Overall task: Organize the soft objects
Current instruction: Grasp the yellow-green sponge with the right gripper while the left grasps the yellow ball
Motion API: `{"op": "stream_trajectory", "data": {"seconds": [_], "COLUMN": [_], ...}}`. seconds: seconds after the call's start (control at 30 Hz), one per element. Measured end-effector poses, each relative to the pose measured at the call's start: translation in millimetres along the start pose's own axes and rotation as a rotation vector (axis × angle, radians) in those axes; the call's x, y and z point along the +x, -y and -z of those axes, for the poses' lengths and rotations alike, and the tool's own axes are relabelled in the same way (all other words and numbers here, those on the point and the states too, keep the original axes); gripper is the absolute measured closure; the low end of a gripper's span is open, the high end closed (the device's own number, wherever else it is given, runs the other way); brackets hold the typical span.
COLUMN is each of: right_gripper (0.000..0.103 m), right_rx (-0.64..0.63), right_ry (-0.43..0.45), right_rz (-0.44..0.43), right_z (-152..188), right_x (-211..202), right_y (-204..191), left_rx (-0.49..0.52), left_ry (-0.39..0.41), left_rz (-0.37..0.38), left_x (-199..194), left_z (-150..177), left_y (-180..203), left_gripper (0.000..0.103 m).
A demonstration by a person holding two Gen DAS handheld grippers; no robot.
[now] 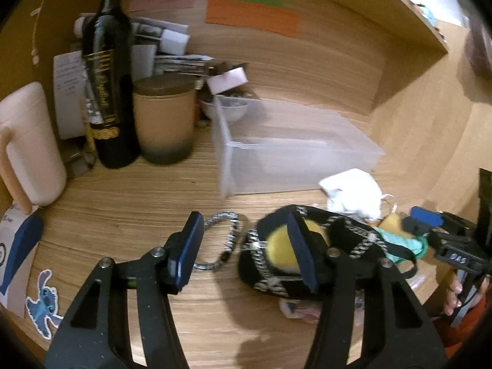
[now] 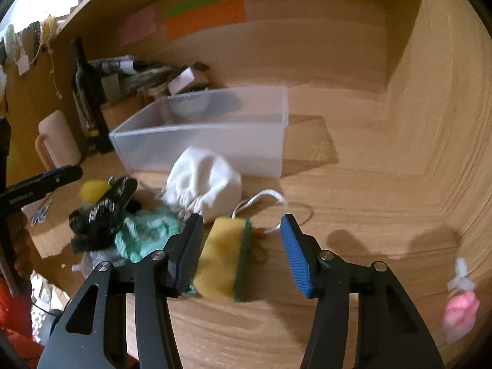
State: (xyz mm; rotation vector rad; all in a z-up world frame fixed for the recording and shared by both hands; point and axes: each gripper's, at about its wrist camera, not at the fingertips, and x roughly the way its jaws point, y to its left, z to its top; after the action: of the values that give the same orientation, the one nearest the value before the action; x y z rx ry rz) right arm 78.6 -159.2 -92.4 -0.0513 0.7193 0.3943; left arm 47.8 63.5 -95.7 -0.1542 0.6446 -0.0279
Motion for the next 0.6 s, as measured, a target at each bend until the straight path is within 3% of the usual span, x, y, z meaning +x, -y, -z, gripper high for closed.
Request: {"op": "stream_trajectory", "data": {"seconds": [0.17, 0.27, 0.37, 0.43, 0.5, 0.6], "right_gripper": [0.054, 0.062, 0.063, 0.064, 0.065, 0.066], "right_rx": [0.003, 0.0, -0.014, -0.013, -0.009, -0.008], "right_ry": [-0.057, -0.076, -0.089, -0.083, -0.074, -0.052], "right_rz": [-0.045, -0.072, -0.075, -0.077, -0.076, -0.06], "right_z": [7.6, 9.8, 12.9, 13.2, 13.0, 11.3], "right_x": [12.4, 15.3, 18.9, 17.3, 15.3, 9.7], "right_y": [-1.2, -3.2, -5.8, -5.6, -4.6, -3.9], "left_rx": [0.034, 0.052, 0.06, 0.062, 0.069, 0.092], "left_ry": [-0.015, -0.038, -0.047, -0.049, -0.054, -0.048], "left_rz": [0.035, 0.049, 0.055, 0.067, 0.082, 0.08], "left_x": [6.3, 15.6, 21.5, 23.7, 25.0, 24.9], "left_z": [-0.1, 3.3, 4.6, 5.5, 6.3, 7.0], "left_y": [16.8, 24.5, 27.2, 28.4, 30.4, 34.6], "left_gripper": [0.047, 0.047, 0.047, 0.052, 0.064, 0.066]}}
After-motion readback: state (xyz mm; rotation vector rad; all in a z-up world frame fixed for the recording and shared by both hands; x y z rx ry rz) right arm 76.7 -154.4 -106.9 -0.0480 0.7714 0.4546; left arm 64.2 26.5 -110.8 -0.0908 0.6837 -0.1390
